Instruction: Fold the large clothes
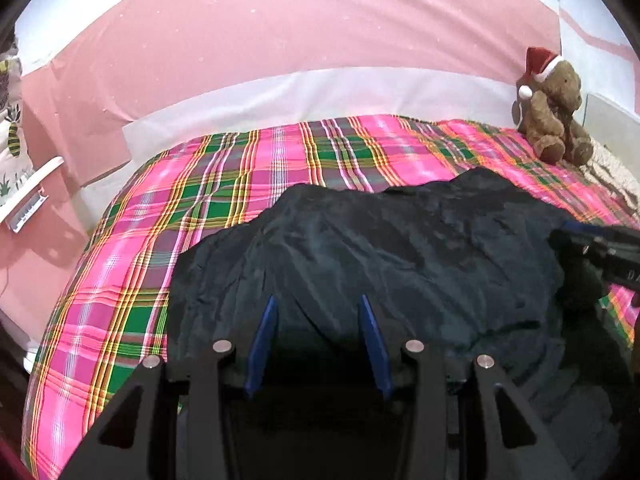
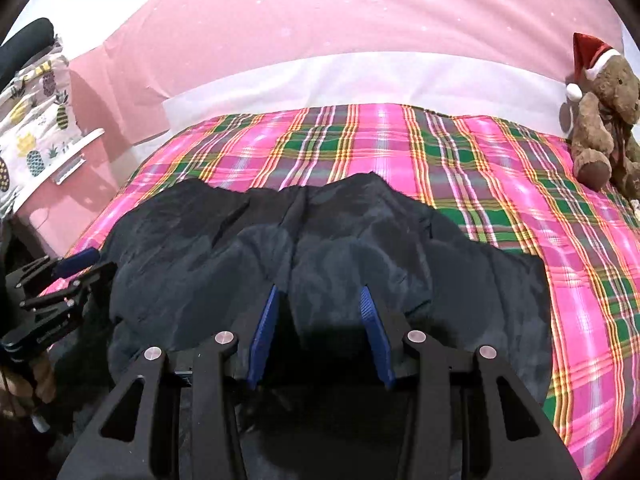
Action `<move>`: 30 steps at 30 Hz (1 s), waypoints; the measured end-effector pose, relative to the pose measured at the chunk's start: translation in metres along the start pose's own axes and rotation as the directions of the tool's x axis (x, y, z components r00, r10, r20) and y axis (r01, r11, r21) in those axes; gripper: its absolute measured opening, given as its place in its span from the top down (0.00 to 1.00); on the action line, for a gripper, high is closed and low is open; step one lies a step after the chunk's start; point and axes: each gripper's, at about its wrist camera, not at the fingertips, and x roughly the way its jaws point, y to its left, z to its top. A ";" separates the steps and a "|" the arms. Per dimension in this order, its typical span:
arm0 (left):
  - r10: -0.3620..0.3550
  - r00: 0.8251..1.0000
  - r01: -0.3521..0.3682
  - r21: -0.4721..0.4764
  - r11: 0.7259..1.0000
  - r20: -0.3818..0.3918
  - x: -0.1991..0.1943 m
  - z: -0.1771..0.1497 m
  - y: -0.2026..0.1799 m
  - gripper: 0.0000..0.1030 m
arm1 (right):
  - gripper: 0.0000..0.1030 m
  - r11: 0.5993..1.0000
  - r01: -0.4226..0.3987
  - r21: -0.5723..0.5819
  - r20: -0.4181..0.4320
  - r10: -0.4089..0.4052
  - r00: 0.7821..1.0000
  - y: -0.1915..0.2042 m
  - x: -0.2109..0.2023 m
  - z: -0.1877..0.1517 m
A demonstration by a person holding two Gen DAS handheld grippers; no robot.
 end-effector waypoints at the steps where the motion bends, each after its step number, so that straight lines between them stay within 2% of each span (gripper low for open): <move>1: 0.002 1.000 -0.002 0.005 1.000 -0.005 0.004 -0.002 -0.001 0.56 | 0.58 1.000 0.001 0.001 -0.005 -0.001 1.000 -0.002 0.003 -0.001; 4: 0.006 1.000 -0.005 0.010 1.000 -0.029 0.019 -0.012 0.000 0.53 | 0.58 1.000 0.012 -0.013 -0.047 -0.012 0.999 -0.003 0.018 -0.012; 9: -0.011 0.999 0.011 -0.006 1.000 -0.041 0.025 -0.020 0.005 0.49 | 0.58 0.998 0.034 -0.049 -0.040 -0.036 0.999 0.002 0.020 -0.030; 12: -0.009 0.999 0.009 -0.010 1.000 -0.046 0.022 -0.018 0.005 0.49 | 0.58 0.997 0.050 -0.054 -0.052 -0.053 0.997 0.004 0.014 -0.027; 15: -0.024 0.999 0.022 -0.028 0.999 -0.049 0.015 -0.014 0.008 0.49 | 0.58 0.996 0.060 -0.060 -0.025 -0.062 0.998 0.005 0.001 -0.021; 22: -0.078 0.997 0.079 -0.043 0.996 0.016 0.000 0.012 -0.001 0.49 | 0.58 0.994 0.082 -0.071 0.034 -0.080 0.996 -0.003 -0.009 -0.003; 26: -0.088 0.996 0.088 -0.017 0.996 -0.001 0.019 0.017 -0.016 0.49 | 0.58 0.992 0.097 -0.079 -0.003 -0.097 0.995 -0.011 0.012 0.000; 30: -0.093 0.995 0.092 -0.044 0.995 -0.037 0.041 0.005 -0.018 0.48 | 0.58 0.990 0.099 -0.096 -0.026 -0.102 0.994 -0.019 0.027 -0.014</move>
